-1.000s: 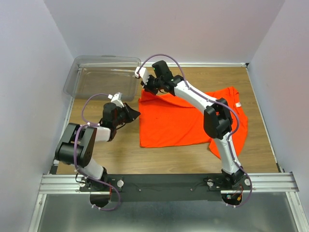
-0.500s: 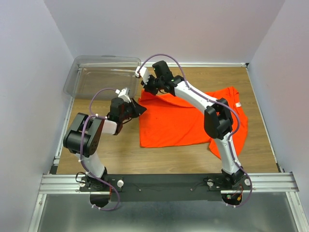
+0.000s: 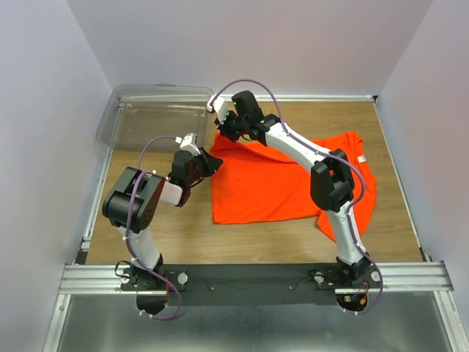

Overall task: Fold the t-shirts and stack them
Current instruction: Fold the tshirt

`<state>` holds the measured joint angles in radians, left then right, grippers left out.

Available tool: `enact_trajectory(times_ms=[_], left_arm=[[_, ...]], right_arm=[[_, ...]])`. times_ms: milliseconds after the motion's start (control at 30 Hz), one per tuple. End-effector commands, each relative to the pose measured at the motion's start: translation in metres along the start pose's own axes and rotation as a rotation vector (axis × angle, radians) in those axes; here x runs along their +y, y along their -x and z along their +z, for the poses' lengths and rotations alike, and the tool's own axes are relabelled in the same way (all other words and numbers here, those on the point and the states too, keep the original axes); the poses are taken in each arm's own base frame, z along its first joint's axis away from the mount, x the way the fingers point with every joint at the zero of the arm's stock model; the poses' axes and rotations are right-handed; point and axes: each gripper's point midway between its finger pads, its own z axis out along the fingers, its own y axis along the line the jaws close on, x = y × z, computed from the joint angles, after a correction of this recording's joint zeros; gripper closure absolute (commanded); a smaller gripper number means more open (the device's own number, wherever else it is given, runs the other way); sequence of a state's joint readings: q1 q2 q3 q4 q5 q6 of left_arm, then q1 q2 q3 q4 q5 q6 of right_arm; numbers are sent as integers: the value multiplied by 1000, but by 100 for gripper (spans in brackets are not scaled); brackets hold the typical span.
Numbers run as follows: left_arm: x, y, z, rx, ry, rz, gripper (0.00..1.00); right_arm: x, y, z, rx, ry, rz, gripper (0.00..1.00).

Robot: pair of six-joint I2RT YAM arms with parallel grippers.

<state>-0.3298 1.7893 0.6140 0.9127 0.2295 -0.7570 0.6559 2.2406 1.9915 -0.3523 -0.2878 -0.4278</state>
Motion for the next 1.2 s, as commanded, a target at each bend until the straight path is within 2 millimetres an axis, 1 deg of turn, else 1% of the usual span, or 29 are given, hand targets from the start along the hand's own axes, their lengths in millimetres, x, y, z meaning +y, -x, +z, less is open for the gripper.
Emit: enact_trajectory(times_ms=[0,67,100,133,233,267,367,533,700,867,933,1067,1167], left_arm=[[2,6,7,-60,19,4,83],[0,7,7,-82,22,4,83],[-4,6,7,-87,19,0,82],[-2,8,7,-110,36,0,82],[-8,6,10,-136,42,17,80],[-9,8,11,-158,41,19,80],[-7,12,14,-199,61,3,80],[4,15,17,-234,115,-54,80],[9,18,29,-242,154,-111,80],[2,25,40,-244,142,-137,80],[4,24,43,-234,155,-145,80],[8,25,54,-211,197,-155,81],[11,23,58,-201,212,-167,81]], right_arm=[[-15,31,-23,-67,-76,7,99],[-15,31,-22,-68,-78,14,99],[-15,32,-23,-71,-76,18,99],[-15,33,-23,-75,-77,21,99],[-15,32,-22,-77,-77,33,99],[-15,33,-22,-79,-78,37,99],[-15,34,-22,-84,-76,46,99],[-15,31,-20,-80,-79,52,99],[-14,33,-21,-83,-80,59,99],[-13,31,-21,-82,-72,65,99],[-10,27,-20,-76,-65,67,99],[-10,29,-22,-83,-62,71,99],[-12,30,-23,-86,-68,81,99]])
